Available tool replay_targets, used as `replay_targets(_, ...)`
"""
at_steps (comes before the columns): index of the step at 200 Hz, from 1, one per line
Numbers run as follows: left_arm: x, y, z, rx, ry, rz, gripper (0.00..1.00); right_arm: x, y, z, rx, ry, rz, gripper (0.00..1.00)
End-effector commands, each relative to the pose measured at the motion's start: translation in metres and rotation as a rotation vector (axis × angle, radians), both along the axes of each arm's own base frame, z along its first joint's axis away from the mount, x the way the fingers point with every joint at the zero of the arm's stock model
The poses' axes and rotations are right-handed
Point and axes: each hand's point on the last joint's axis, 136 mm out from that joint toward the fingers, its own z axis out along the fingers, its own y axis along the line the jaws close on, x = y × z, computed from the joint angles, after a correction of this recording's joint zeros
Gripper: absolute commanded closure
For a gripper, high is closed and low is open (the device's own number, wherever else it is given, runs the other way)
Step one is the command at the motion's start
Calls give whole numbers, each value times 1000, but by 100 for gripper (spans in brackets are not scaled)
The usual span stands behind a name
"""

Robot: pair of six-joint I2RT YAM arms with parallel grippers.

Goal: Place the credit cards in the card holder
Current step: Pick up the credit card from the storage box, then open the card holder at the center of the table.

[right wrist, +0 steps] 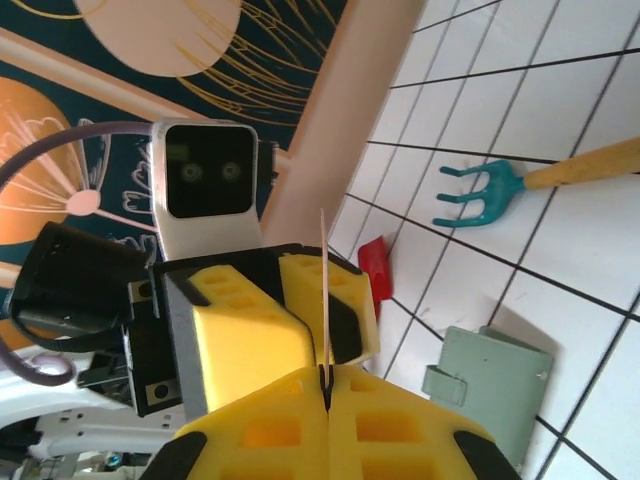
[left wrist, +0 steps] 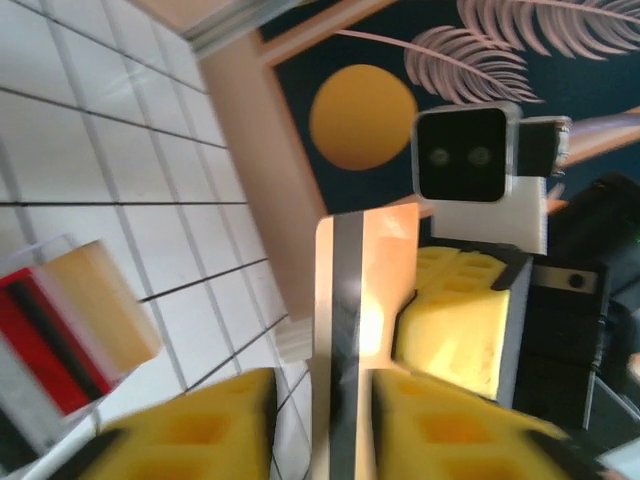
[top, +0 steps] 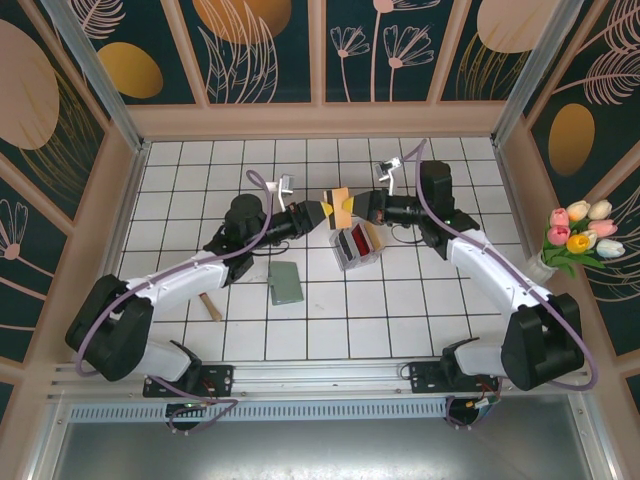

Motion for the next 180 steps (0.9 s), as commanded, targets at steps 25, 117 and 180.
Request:
replay_targets(25,2,99,-73,440,165,422,29,4,13,-43,-330,-61,-164,100)
replay_targets(117,-51,257,-116,621,335,991,8,-53,138,-111,-665,-123,-26,100)
replay_targets(180,-65,282,-102,594,302,1095,6,-73,186,-168,-917,-145,4,100)
